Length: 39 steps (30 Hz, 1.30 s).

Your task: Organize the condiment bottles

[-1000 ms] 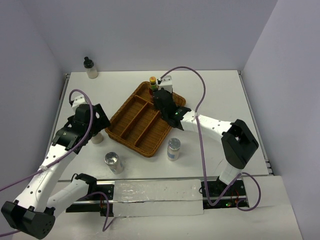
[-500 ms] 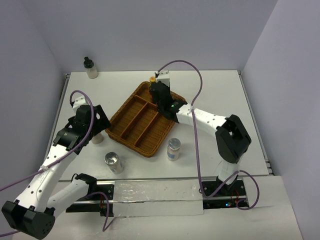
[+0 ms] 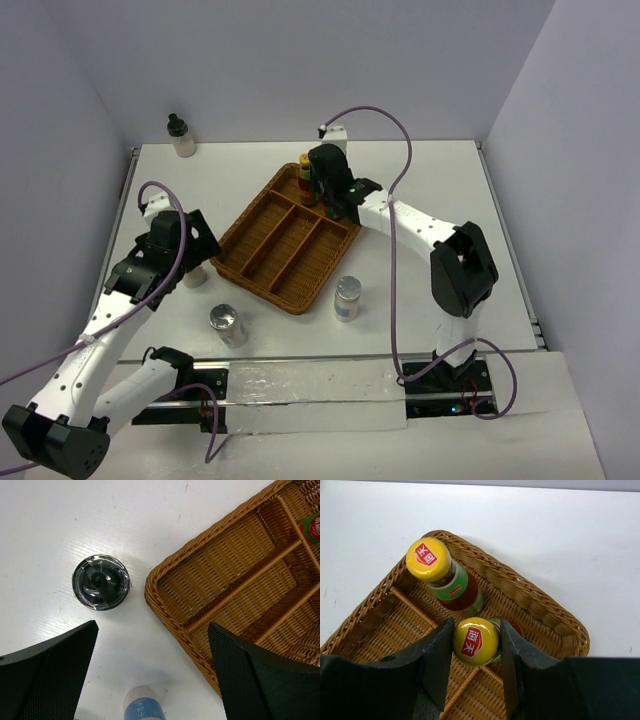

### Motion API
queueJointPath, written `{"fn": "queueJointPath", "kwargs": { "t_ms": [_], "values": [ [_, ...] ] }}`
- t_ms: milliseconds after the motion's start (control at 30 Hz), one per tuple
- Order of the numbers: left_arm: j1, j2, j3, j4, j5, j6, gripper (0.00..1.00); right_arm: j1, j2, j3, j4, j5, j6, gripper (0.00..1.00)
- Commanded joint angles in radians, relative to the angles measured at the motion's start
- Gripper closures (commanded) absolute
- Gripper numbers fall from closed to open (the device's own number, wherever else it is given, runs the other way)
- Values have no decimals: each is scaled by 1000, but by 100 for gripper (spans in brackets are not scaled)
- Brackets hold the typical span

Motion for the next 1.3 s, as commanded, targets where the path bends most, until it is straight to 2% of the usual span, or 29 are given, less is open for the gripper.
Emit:
{"fn": "queueJointPath", "kwargs": {
  "t_ms": [0, 167, 367, 567, 633, 733, 900, 967, 1267],
  "values": [
    [-1, 11, 13, 25, 0, 1, 1, -48, 2, 17, -59, -60, -12, 91],
    [-1, 2, 14, 33, 7, 2, 0, -78, 18, 38, -89, -95, -12, 91],
    [-1, -14, 10, 24, -5, 6, 0, -86, 37, 44, -123, -67, -12, 90],
    [-1, -11, 9, 25, 1, 2, 0, -88, 49, 50, -145, -45, -12, 69],
    [-1, -13, 11, 21, -1, 2, 0, -88, 51, 58, -151, -39, -12, 56],
    [-1, -20, 18, 15, -2, 0, 1, -89, 51, 61, -157, -34, -12, 51],
    [-1, -32, 16, 11, 3, -11, 1, -88, 41, 53, -154, -32, -12, 20],
    [-1, -30, 18, 8, 2, -12, 1, -87, 40, 53, -153, -34, -12, 13],
    [-1, -34, 29, -2, -4, -11, 0, -89, 31, 57, -150, -38, -12, 4]
  ]
}}
